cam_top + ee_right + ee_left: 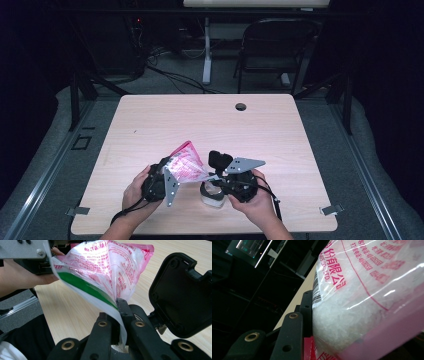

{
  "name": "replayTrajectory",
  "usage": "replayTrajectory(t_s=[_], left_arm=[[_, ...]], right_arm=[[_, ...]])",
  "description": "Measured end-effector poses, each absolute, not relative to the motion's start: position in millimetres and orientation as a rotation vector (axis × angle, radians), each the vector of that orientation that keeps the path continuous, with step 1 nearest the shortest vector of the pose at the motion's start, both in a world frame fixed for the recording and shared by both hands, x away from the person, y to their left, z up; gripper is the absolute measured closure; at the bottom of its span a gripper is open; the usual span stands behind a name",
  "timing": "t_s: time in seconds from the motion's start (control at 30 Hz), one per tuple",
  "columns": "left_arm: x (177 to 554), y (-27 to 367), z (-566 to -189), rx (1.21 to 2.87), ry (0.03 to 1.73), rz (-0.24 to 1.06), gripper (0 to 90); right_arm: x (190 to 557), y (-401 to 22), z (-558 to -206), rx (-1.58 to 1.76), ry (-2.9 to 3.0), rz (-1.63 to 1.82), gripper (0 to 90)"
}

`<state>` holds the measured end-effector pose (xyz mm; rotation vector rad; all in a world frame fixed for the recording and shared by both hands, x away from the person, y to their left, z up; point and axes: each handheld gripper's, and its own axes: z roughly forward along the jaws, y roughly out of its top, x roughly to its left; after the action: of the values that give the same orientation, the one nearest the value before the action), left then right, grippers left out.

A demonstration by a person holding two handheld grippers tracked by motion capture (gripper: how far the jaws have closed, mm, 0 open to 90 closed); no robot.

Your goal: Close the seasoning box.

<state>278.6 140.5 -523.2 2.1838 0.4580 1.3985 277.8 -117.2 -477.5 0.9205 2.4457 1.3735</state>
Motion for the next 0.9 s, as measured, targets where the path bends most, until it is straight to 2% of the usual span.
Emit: replayTrajectory(t_s=[0.9], left_arm=[[273.4, 135.9, -518.1, 2.167, 0.399, 1.479, 69.0]], right_arm=[[276.6, -121.5, -482.3, 0.948, 2.458, 1.352, 89.8]])
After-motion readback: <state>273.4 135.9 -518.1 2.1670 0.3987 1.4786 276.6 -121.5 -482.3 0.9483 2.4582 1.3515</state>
